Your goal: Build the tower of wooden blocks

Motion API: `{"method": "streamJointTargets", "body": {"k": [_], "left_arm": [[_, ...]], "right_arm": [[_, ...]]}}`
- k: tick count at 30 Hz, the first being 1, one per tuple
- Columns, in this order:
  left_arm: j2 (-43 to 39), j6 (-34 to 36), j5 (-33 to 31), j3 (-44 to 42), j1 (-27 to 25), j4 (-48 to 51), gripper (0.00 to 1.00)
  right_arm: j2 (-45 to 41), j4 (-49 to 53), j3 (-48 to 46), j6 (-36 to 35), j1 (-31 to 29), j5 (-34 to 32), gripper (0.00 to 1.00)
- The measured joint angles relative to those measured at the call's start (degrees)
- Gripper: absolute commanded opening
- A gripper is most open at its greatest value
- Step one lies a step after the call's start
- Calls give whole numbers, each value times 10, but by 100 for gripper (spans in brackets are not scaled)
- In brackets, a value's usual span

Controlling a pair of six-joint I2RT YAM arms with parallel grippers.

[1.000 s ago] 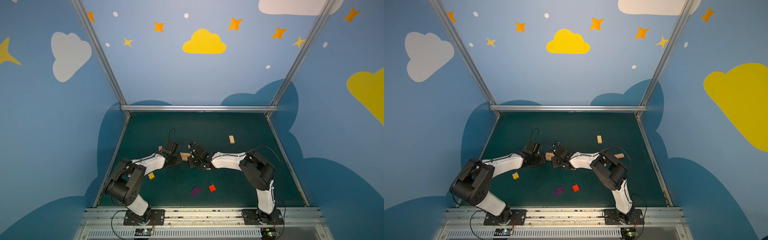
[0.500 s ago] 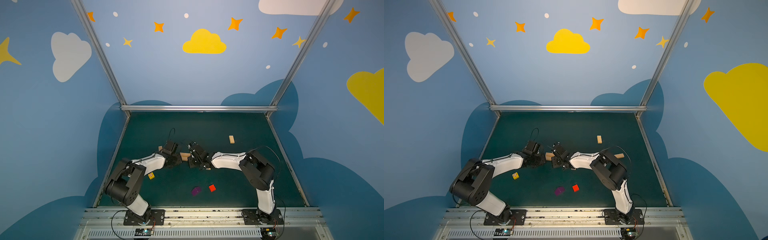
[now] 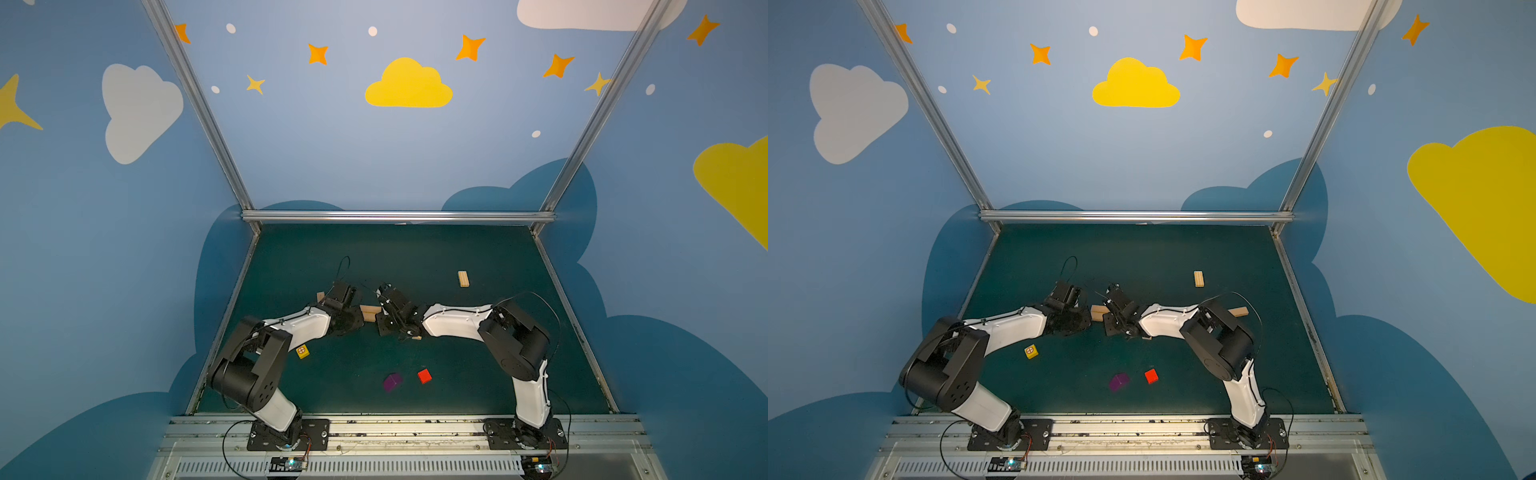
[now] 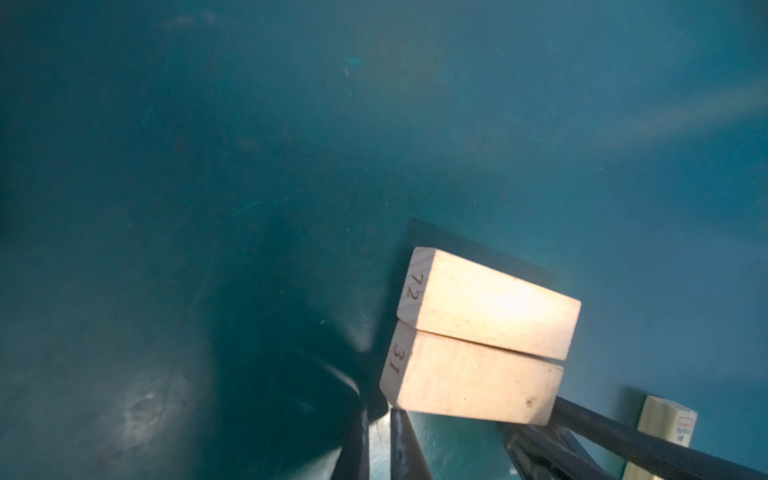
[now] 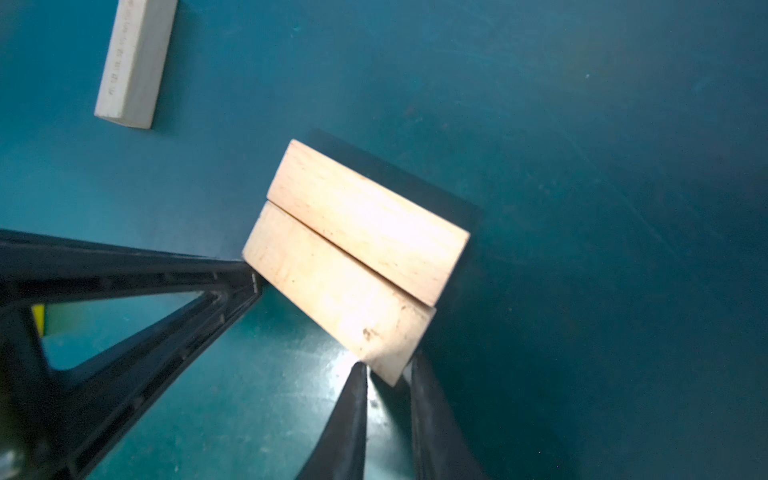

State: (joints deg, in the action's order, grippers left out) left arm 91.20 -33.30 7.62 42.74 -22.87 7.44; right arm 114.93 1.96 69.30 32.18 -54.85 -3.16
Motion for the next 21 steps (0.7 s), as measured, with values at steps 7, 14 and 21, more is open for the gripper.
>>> {"method": "streamJointTargets", "body": {"k": [7,14,21], "left_arm": [[0,0,0,0,1,0,14],[0,-2,3,0,3,0,16],[-8,-11,3,-5,3,1,17]], "right_arm": [[0,0,0,0,0,0,24],[-2,-21,-10,0,0,2,31],[-5,-35,-21,0,0,1,28]]}}
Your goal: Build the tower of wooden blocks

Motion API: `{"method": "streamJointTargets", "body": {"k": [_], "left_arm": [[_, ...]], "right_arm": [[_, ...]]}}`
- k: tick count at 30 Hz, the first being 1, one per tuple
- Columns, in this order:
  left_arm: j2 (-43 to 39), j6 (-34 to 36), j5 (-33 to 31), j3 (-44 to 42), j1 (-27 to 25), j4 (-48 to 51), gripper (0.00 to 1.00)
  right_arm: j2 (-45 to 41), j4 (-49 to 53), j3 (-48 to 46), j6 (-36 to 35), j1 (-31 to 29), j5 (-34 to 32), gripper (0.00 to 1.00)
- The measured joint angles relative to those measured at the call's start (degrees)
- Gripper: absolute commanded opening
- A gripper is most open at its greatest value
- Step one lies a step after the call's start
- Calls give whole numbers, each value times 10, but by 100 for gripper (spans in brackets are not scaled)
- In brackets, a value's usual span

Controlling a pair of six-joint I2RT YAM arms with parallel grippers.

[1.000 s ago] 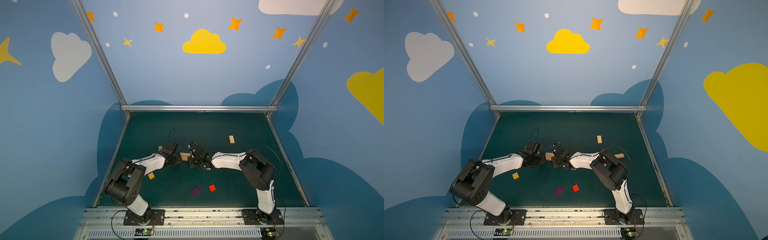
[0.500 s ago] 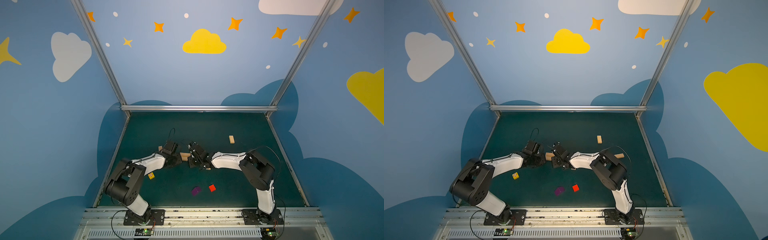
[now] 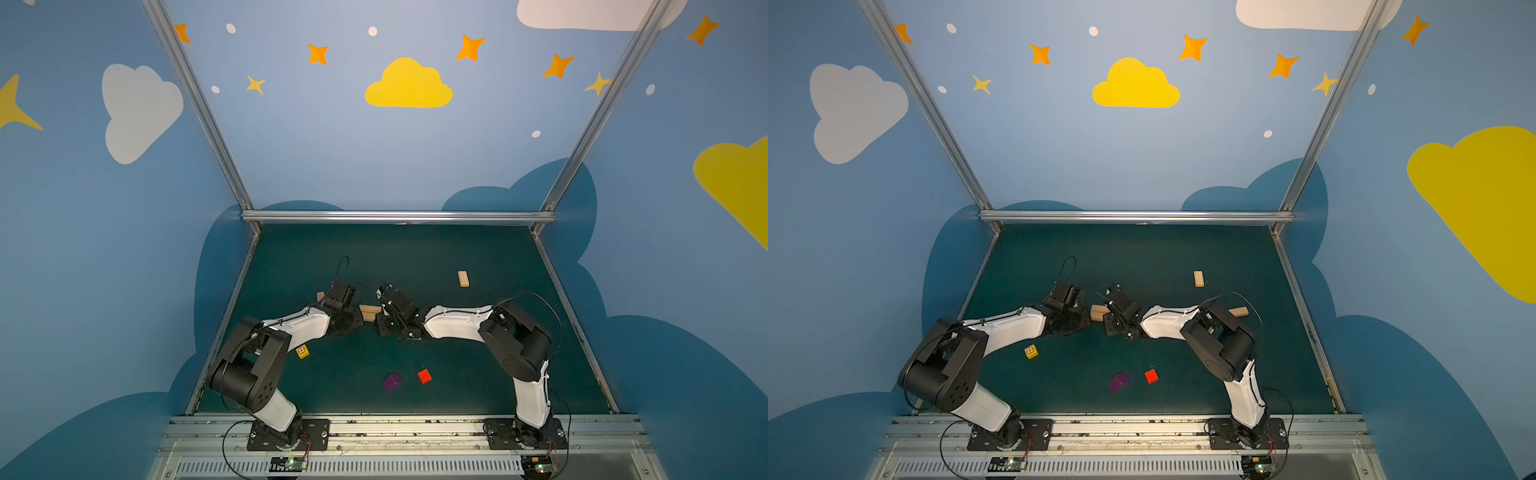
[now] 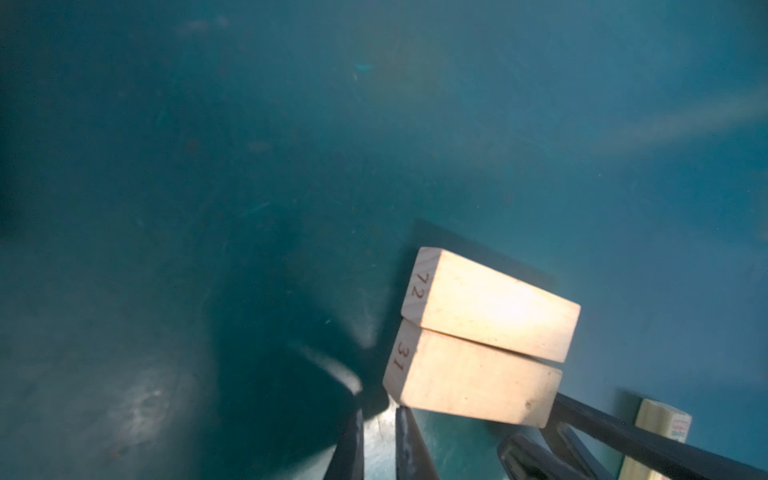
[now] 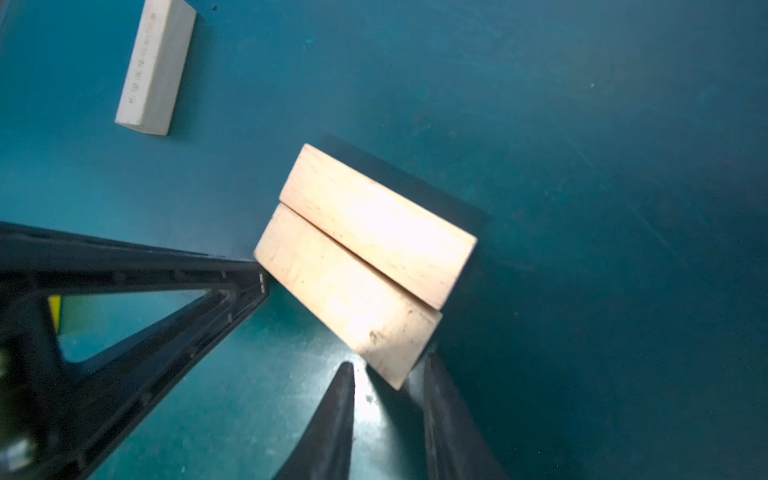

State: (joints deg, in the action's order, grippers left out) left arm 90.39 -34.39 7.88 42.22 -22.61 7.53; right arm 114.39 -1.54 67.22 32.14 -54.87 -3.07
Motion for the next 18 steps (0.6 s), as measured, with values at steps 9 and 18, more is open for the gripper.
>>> {"method": "streamJointTargets", "body": {"k": [9,18], "left_arm": [[-16,-4,-1,-7,0,2,17],[-16,-4,0,-8,0,2,17]], "right_arm": [[-1,-3,-4,1,0,-7,24],[-1,-3,-4,1,0,-8,24]]}}
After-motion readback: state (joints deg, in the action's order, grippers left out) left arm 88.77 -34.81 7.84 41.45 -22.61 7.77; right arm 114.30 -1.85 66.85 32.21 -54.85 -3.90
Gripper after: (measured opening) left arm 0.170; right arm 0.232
